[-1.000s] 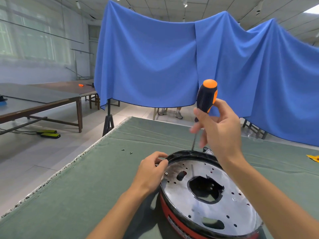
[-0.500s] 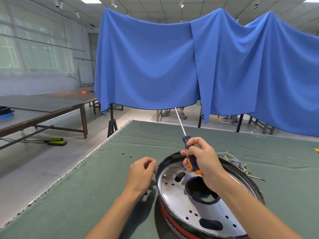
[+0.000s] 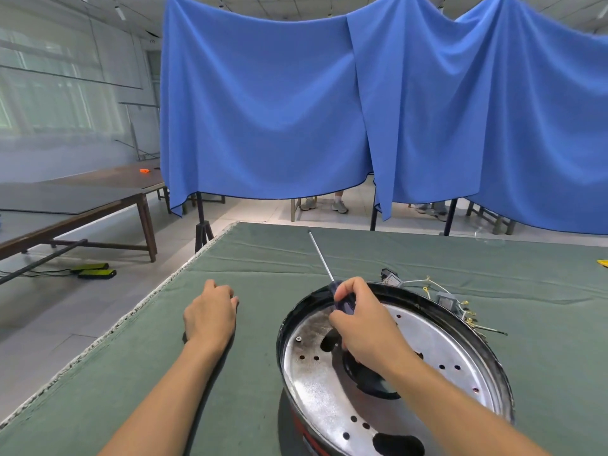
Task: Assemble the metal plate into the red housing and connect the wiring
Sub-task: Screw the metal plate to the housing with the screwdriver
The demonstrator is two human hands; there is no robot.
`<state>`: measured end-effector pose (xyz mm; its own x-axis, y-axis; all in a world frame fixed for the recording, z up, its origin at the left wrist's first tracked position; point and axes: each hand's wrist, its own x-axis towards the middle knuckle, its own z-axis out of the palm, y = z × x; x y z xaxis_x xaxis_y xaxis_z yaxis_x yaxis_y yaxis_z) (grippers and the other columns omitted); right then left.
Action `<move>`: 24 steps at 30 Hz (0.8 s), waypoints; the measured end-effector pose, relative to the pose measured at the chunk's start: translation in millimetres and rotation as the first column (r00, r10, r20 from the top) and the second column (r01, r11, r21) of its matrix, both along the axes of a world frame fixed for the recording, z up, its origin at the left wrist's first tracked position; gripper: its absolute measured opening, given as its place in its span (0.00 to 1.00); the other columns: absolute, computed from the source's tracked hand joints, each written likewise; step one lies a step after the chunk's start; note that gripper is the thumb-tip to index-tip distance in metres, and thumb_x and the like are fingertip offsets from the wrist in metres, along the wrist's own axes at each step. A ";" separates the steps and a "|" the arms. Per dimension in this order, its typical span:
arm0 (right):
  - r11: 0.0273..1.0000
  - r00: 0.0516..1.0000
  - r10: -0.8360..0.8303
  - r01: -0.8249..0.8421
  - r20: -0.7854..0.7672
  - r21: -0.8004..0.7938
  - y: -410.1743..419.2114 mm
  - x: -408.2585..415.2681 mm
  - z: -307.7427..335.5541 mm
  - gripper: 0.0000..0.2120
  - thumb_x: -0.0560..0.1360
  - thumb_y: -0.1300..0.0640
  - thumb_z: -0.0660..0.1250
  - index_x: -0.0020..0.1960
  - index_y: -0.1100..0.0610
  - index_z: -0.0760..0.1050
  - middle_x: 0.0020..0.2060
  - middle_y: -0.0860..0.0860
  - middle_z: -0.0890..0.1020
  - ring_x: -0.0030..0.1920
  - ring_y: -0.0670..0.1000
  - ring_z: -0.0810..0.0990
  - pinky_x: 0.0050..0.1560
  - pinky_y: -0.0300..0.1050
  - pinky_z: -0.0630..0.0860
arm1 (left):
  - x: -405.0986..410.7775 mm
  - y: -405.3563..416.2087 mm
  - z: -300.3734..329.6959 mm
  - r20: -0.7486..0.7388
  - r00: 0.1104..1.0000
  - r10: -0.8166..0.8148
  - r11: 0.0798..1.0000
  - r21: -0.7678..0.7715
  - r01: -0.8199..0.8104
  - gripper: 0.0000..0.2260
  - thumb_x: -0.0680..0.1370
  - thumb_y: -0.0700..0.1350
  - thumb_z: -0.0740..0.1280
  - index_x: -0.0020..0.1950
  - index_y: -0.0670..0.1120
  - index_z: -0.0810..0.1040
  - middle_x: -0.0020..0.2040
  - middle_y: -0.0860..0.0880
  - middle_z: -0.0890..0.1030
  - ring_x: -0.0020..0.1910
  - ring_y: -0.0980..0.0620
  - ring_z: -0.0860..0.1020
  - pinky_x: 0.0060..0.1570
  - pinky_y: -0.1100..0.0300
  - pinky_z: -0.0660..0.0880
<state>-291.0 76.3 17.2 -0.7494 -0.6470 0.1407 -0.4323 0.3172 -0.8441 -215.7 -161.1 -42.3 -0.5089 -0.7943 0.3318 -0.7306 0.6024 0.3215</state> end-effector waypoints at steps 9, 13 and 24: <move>0.996 0.999 0.038 -0.034 -0.039 0.088 -0.2 6.4 0.8 0.11 0.73 0.60 0.61 0.42 0.44 0.65 0.38 0.48 0.78 0.31 0.49 0.74 0.35 0.45 0.72 | -0.5 -5.7 -4.3 -0.186 0.982 -0.034 0.997 0.064 0.046 0.06 0.78 0.45 0.63 0.46 0.44 0.77 0.48 0.45 0.78 0.48 0.40 0.77 0.42 0.55 0.68; 0.994 0.997 0.055 -0.049 -0.056 0.096 0.2 6.7 2.2 0.11 0.73 0.60 0.62 0.42 0.44 0.67 0.38 0.47 0.78 0.31 0.50 0.75 0.35 0.46 0.74 | 16.7 3.6 5.2 -0.633 0.773 -0.042 0.978 0.132 0.161 0.04 0.78 0.40 0.62 0.44 0.43 0.74 0.37 0.46 0.80 0.36 0.47 0.79 0.35 0.55 0.75; 0.998 0.995 0.032 -0.026 -0.091 0.062 7.2 16.4 9.0 0.19 0.73 0.60 0.66 0.56 0.43 0.61 0.44 0.48 0.78 0.36 0.54 0.81 0.40 0.50 0.78 | 32.2 67.0 46.1 -0.923 0.210 0.322 0.791 0.384 0.476 0.05 0.79 0.36 0.57 0.45 0.43 0.68 0.36 0.43 0.81 0.20 0.54 0.72 0.20 0.63 0.70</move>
